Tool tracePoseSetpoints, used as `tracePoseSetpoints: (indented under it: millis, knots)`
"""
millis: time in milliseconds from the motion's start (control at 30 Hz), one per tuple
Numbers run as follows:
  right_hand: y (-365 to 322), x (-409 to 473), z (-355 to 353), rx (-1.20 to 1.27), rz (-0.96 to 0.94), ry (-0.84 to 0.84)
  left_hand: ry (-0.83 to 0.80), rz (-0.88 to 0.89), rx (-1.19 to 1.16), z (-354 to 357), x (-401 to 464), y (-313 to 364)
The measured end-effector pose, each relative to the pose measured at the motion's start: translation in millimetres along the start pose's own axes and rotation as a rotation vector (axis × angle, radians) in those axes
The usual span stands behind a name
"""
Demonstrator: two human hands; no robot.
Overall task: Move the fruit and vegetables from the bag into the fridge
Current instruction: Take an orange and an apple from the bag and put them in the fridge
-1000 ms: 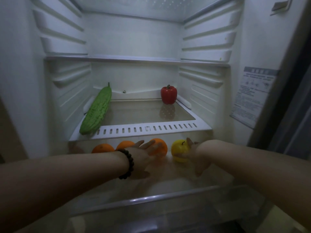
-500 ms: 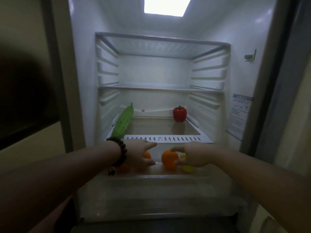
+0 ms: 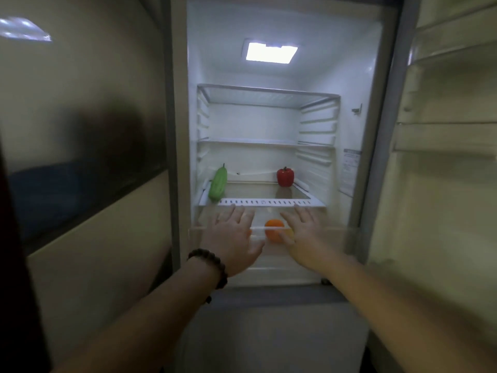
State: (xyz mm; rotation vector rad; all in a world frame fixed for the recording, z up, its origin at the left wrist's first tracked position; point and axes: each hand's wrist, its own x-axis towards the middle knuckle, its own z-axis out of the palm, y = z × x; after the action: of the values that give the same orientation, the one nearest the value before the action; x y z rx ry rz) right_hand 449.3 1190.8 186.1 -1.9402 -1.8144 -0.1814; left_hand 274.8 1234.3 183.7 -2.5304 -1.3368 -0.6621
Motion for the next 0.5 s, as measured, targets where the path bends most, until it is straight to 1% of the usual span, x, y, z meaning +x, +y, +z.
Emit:
tracePoseSetpoints:
  millis: [67,133,233,333,500]
  knots:
    - [-5.8,-33.7,2.9,-0.004,0.016,0.031,-0.027,0.0,-0.033,2.4,-32.1,8.9]
    - [-9.8,-68.6,2.9,-0.061,0.029,0.044,-0.065,-0.004,-0.06,4.1,-61.9,17.6]
    - [-13.1,-119.3,-3.9,-0.126,0.075,0.038,-0.136,0.004,-0.121,0.3,-100.8,34.3]
    - [-13.9,-162.6,-13.2,-0.171,0.132,0.051,-0.156,0.027,-0.154,-5.2,-131.3,57.3]
    - [-1.4,-229.1,-34.1,-0.229,0.209,0.1,-0.179,0.152,-0.219,-5.4,-165.4,108.9]
